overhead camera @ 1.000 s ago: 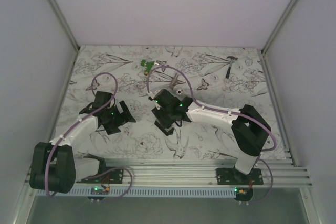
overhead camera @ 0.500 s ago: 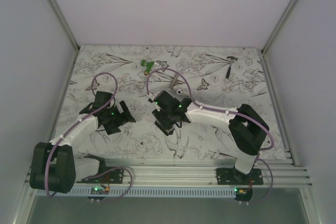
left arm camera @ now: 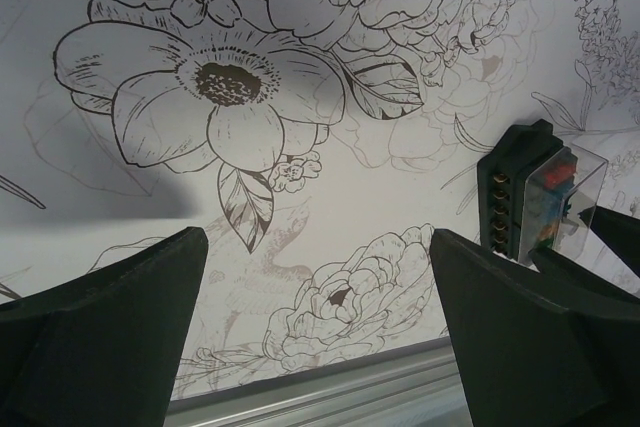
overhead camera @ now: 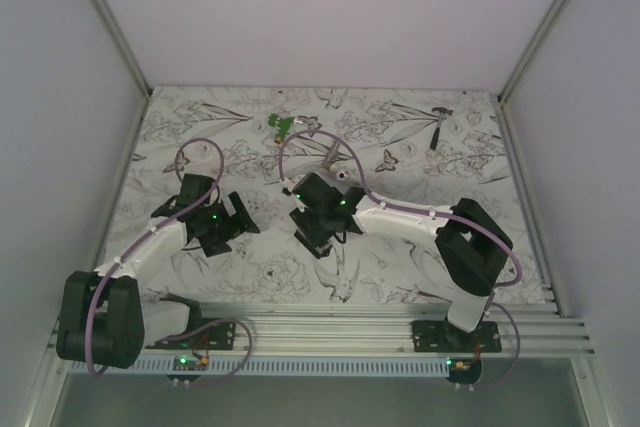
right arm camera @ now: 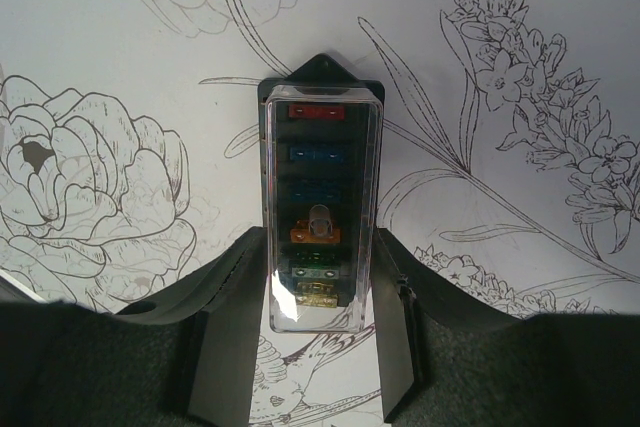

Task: Snap on the fuse box
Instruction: Close the fuse box cover on the fuse box base.

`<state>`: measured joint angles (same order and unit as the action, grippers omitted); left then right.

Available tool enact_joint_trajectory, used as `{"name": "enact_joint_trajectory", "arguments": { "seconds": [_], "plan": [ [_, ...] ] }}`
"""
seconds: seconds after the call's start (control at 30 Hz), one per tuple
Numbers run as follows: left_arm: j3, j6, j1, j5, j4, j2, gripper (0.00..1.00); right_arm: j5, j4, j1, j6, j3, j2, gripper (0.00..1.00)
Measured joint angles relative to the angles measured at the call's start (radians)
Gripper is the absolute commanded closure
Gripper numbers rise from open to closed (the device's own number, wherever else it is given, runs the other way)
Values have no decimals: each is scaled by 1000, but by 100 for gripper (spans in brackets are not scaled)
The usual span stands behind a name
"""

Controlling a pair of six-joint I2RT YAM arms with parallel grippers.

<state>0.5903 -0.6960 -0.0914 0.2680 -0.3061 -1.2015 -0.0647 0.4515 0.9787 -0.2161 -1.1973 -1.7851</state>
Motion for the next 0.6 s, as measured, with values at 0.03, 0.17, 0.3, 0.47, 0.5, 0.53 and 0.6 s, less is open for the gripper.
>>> {"name": "enact_joint_trajectory", "arguments": {
  "seconds": [0.03,0.17,0.3,0.47,0.5,0.53,0.6],
  "plan": [
    [0,0,0,1,1,0,0,0,0,0,0,0,-1,60],
    [-1,0,0,4,10,0,0,0,0,1,0,-5,-7,60],
    [-1,0,0,4,19,0,1,-9,2,8,2,-21,-27,59],
    [-2,0,0,9,21,-3,1,-40,24,26,16,-53,-54,57],
    [-3,0,0,12,21,-3,0,-46,28,29,21,-61,-60,57],
    [-3,0,0,15,21,-3,0,-50,31,32,22,-68,-65,56],
    [-3,0,0,22,22,-3,0,-58,33,35,23,-75,-70,55]
  ]
}}
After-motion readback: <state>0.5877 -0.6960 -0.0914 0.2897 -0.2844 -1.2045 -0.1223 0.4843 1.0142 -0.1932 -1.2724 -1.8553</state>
